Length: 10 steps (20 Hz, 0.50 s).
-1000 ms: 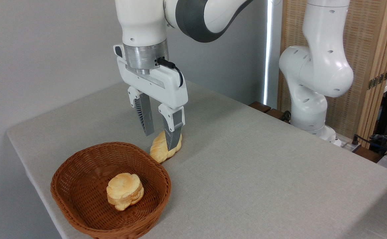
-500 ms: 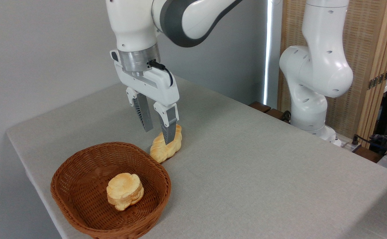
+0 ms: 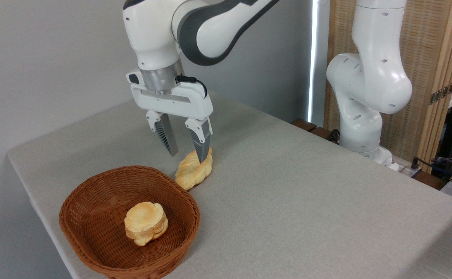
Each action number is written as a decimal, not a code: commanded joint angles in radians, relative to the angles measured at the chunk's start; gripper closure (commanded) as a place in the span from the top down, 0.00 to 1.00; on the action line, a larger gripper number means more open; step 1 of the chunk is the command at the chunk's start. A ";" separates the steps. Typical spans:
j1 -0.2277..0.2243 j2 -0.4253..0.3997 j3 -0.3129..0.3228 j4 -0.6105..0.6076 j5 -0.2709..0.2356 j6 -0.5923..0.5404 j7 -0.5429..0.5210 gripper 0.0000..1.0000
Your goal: Put bread into the basket
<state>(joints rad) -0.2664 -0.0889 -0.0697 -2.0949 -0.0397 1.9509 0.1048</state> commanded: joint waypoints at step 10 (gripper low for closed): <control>-0.001 -0.006 0.004 -0.096 0.017 0.171 -0.111 1.00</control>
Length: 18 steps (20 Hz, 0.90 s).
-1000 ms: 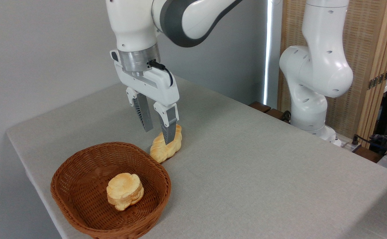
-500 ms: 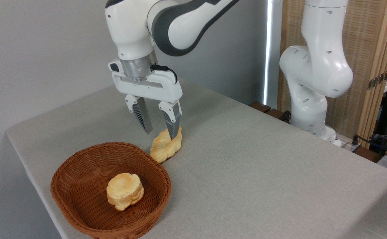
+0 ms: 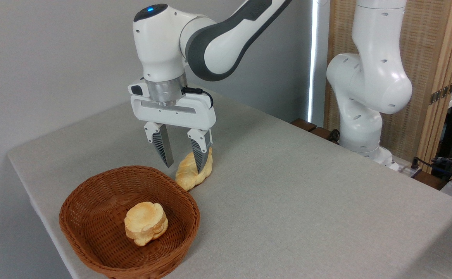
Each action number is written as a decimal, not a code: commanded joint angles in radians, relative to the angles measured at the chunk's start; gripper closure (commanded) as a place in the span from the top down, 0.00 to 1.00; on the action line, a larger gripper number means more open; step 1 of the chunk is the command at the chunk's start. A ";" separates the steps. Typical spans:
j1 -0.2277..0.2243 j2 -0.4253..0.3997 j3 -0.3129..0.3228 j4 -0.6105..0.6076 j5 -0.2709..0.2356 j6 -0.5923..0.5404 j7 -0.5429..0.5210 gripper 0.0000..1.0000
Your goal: Put bread into the basket
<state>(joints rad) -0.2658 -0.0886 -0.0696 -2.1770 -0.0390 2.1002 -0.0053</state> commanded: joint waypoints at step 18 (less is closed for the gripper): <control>-0.023 0.018 0.001 -0.012 0.108 -0.019 0.001 0.99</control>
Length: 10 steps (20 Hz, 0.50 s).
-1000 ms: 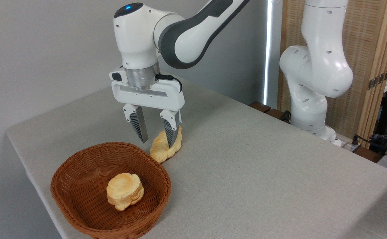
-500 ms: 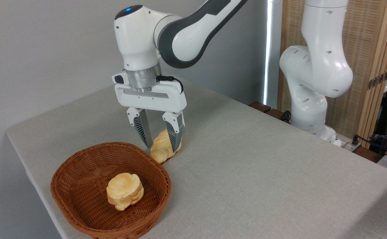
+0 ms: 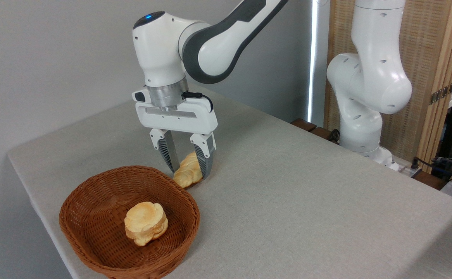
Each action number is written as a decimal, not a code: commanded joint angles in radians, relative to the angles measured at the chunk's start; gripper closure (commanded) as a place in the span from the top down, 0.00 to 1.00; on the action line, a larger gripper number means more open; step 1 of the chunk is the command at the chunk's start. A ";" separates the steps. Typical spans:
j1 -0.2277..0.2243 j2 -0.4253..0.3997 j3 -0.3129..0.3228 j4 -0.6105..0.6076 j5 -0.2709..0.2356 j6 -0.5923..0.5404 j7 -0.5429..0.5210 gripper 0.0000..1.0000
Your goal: Put bread into the basket
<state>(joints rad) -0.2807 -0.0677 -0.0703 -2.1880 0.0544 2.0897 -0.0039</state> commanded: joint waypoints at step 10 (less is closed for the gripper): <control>-0.009 -0.012 0.000 0.005 0.012 -0.006 0.001 0.54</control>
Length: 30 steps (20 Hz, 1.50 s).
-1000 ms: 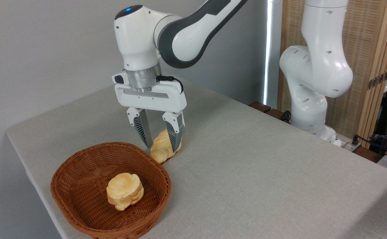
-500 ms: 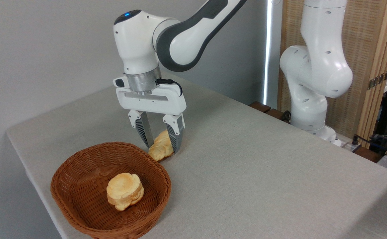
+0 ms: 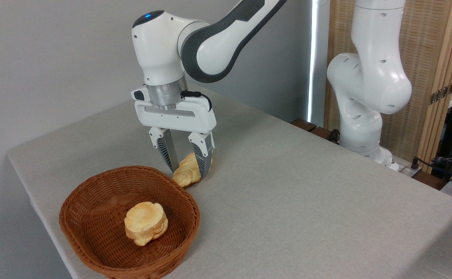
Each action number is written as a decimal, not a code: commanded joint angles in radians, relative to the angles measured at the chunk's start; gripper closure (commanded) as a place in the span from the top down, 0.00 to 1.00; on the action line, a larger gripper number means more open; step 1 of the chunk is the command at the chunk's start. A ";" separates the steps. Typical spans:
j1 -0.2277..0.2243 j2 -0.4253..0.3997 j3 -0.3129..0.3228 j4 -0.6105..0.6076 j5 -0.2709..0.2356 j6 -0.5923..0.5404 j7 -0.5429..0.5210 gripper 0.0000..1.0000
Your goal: Put bread into the basket
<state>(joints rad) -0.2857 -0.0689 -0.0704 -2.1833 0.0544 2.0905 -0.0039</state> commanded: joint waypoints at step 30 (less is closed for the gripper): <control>-0.003 -0.095 -0.058 0.083 0.002 -0.130 0.055 0.39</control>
<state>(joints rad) -0.2903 -0.1411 -0.1233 -2.1448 0.0548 1.9921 0.0353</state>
